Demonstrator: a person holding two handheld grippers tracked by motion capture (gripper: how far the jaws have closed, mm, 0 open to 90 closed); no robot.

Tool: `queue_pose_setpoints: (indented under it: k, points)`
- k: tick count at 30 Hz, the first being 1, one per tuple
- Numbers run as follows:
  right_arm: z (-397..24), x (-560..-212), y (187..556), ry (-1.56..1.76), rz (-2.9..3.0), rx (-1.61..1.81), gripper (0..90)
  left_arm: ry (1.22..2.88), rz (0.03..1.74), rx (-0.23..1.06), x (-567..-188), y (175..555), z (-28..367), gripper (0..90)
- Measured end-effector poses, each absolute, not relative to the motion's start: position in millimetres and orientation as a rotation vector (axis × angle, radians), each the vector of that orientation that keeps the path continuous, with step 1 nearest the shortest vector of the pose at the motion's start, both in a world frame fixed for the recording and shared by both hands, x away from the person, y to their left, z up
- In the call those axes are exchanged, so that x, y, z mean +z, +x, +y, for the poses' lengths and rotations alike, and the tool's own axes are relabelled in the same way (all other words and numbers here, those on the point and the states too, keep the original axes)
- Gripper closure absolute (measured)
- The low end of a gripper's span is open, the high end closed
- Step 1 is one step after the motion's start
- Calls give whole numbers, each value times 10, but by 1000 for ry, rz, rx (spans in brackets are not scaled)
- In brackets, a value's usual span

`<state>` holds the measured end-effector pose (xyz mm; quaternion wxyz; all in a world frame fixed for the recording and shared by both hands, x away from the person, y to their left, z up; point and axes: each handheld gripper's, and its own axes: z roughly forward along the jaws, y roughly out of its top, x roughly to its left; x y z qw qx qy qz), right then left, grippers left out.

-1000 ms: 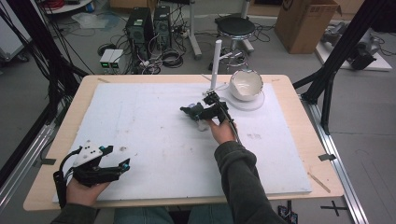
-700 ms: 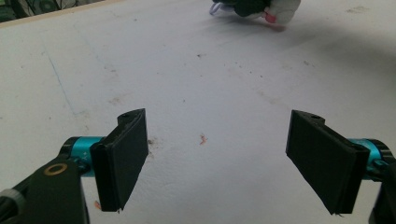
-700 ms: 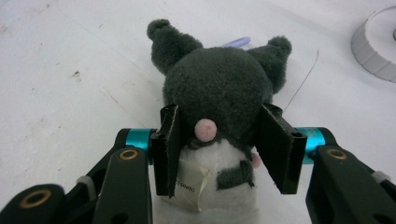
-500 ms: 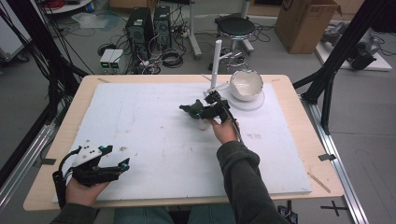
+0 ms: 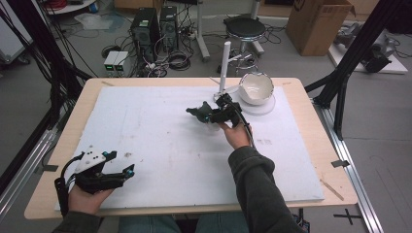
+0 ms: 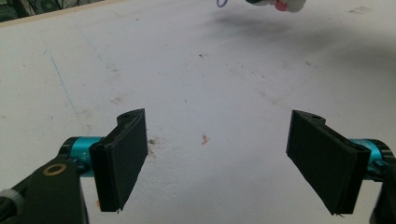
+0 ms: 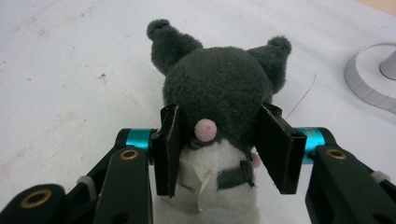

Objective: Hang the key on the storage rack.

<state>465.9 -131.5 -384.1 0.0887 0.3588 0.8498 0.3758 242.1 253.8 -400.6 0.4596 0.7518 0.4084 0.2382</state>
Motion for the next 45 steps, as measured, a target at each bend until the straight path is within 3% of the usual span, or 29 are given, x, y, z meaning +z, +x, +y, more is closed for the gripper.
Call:
queue_pose_setpoints:
  k: [45]
  points:
    - [-1443, -3547, 4458, 939, 2509, 1313, 530, 1850, 1009, 587, -4007, 2425, 2545, 211]
